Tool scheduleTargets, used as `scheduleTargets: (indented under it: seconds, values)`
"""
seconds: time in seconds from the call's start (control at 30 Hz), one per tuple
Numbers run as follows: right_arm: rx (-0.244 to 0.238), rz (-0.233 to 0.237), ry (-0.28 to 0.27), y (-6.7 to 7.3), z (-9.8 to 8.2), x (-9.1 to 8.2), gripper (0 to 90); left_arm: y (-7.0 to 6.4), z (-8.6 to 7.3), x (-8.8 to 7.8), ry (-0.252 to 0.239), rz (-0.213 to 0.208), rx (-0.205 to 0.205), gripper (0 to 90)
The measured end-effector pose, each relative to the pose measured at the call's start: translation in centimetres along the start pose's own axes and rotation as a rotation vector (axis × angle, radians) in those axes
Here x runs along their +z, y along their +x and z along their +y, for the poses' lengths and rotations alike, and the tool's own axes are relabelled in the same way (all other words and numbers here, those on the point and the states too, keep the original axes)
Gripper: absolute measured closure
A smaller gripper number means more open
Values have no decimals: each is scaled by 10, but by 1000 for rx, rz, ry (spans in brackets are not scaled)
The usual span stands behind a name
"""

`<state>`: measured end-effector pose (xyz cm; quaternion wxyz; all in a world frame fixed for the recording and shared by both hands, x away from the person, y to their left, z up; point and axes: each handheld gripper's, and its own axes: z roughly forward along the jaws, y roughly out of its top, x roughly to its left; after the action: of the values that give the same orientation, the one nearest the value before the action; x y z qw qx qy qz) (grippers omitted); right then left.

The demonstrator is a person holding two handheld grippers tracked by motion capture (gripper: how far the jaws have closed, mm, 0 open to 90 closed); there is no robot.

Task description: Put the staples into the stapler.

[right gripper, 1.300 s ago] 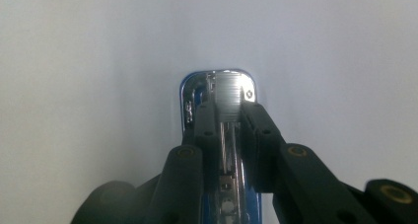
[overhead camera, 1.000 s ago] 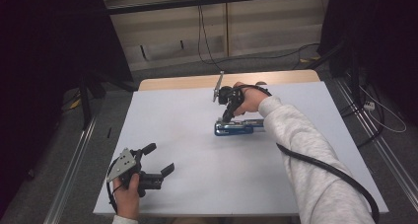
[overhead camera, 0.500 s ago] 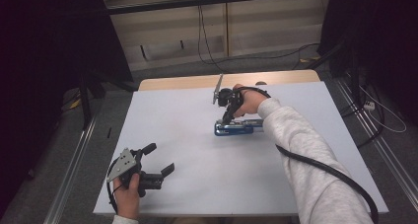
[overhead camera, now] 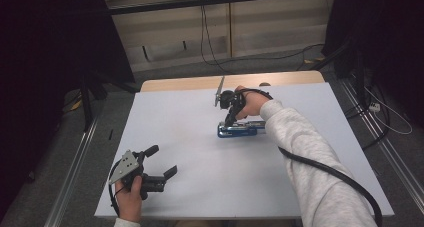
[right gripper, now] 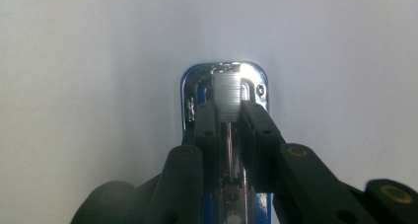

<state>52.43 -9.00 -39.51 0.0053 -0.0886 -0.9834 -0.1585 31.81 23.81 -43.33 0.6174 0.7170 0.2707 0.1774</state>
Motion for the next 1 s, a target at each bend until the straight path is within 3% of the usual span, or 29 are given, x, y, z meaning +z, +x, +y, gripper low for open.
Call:
scheduleTargets:
  seconds: [0.2,0.3,0.43,0.53,0.7,0.8,0.87,0.9,1.0]
  values:
    - [15,1,14,1,1,1,785,0,0,0,1,-3,-2,16]
    - [-10,-2,6,0,1,3,785,0,0,0,1,-3,-2,15]
    - [-8,-2,-1,0,2,4,783,0,0,0,4,-1,-2,16]
    - [6,-5,0,0,3,4,724,0,0,1,6,0,-1,16]
    - [14,-13,-30,0,1,1,663,1,-1,2,13,-4,-7,16]
    - [68,-12,-79,4,-7,-6,611,1,-1,4,15,-16,-29,16]
    - [69,-13,-91,4,-9,-7,594,1,-1,5,19,-16,-24,16]
    - [100,-33,-127,4,-16,-11,528,1,0,7,20,-19,-30,16]
    - [114,-34,-154,5,-22,-14,502,1,1,8,21,-22,-29,16]
